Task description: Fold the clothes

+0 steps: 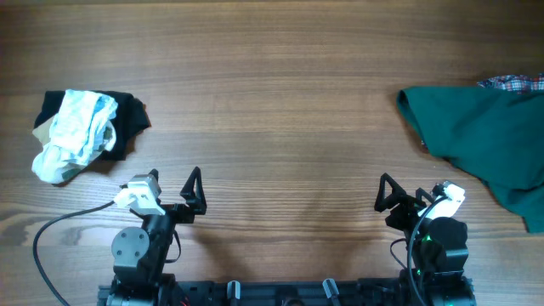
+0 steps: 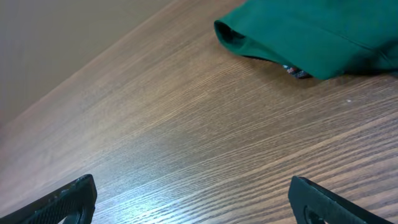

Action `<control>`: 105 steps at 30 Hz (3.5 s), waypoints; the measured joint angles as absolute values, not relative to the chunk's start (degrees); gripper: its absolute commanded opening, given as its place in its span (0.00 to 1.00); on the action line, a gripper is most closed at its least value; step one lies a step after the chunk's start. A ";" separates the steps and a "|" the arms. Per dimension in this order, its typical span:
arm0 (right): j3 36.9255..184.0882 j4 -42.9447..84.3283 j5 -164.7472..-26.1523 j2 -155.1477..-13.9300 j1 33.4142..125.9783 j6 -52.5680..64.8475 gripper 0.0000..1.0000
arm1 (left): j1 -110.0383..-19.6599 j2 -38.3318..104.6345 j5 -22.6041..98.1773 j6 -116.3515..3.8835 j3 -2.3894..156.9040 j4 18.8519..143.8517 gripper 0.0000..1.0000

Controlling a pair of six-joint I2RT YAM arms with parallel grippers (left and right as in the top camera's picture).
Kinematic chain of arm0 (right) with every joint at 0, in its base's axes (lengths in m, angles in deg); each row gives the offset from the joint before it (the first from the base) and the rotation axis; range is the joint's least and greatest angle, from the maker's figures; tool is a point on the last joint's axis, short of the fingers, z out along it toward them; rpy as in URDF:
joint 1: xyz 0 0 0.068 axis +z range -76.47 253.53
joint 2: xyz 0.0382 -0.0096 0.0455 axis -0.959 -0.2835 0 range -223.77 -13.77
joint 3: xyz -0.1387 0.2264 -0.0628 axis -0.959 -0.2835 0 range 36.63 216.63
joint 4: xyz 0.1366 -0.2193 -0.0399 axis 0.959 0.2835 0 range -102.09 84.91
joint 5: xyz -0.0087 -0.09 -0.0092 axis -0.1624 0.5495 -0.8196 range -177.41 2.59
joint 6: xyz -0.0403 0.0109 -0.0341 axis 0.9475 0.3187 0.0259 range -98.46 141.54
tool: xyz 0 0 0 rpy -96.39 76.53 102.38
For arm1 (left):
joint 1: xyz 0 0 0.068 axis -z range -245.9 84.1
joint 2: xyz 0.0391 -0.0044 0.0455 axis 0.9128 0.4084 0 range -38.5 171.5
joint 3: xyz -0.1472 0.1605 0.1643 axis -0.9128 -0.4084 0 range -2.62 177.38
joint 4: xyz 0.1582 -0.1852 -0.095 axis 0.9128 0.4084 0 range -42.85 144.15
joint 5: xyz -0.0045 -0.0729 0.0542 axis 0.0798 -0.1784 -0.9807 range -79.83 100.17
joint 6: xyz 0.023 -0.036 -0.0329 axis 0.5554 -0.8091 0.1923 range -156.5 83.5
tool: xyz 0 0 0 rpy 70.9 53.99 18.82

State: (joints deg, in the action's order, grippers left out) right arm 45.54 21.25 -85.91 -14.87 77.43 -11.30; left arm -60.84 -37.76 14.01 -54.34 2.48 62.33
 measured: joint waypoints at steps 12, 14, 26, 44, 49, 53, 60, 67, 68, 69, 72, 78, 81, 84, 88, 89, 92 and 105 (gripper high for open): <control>45.54 21.25 -85.91 -14.87 77.43 -11.43 1.00 | -60.84 -37.76 13.98 -54.34 2.48 62.33 1.00; 45.54 21.25 -85.91 -14.87 77.43 -11.43 1.00 | -60.84 -37.76 13.98 -54.34 2.48 62.33 1.00; 45.56 19.92 -86.59 -14.87 77.43 -25.05 0.99 | -60.84 -37.76 13.98 -54.34 2.48 62.33 1.00; 46.67 -0.45 -124.75 -16.44 77.43 -19.11 0.99 | -60.84 -36.76 18.64 -56.88 6.88 61.84 0.99; 53.51 -0.56 -131.39 -26.04 77.43 -10.91 0.99 | -60.84 -26.70 17.63 -58.69 21.68 64.64 0.99; 65.97 4.83 -132.57 -40.86 77.43 -1.29 0.99 | -60.84 -10.44 17.57 -59.52 34.33 73.56 1.00; 98.82 40.07 -113.19 -68.88 77.37 10.21 1.00 | -60.84 16.31 17.63 -59.52 59.79 95.15 1.00; 114.12 48.70 -100.14 -85.34 77.35 12.67 0.99 | -60.84 24.66 18.84 -59.52 61.30 97.60 1.00; 114.15 48.57 -99.00 -86.52 77.35 12.67 0.98 | -60.84 25.08 18.88 -59.52 61.32 98.74 1.00; 114.21 48.55 -97.45 -87.74 77.35 12.59 0.96 | -60.84 25.29 18.90 -59.52 61.32 99.70 1.00; 114.36 48.77 -90.48 -95.02 76.43 9.88 0.96 | -60.84 25.49 19.08 -59.52 61.32 101.86 1.00; 114.45 47.43 -82.04 -109.99 68.08 3.78 0.91 | -60.84 25.49 19.08 -59.52 61.32 101.62 1.00; 114.45 45.12 -79.02 -116.46 67.23 1.57 0.89 | -60.84 25.49 19.10 -59.52 61.32 100.97 1.00; 114.45 43.76 -73.65 -122.45 67.38 -2.49 0.81 | -60.84 25.49 19.08 -59.52 61.32 100.92 1.00; 114.45 41.93 -70.74 -125.58 67.38 -4.64 0.70 | -60.84 25.49 19.21 -59.52 61.32 100.95 1.00; 114.45 40.96 -68.64 -126.36 67.38 -5.60 0.66 | -60.84 25.49 19.56 -59.52 61.32 100.95 1.00; 114.45 38.36 -65.65 -126.43 67.31 -7.11 0.12 | -60.84 25.49 20.80 -59.52 61.32 100.95 1.00; 125.60 43.02 -82.87 -100.44 69.37 3.67 0.04 | -60.84 25.49 21.94 -59.52 61.32 100.31 1.00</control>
State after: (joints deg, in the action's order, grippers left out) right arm 125.60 43.02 -82.87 -100.44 69.37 3.67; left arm -60.84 25.49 21.94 -59.52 61.32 100.31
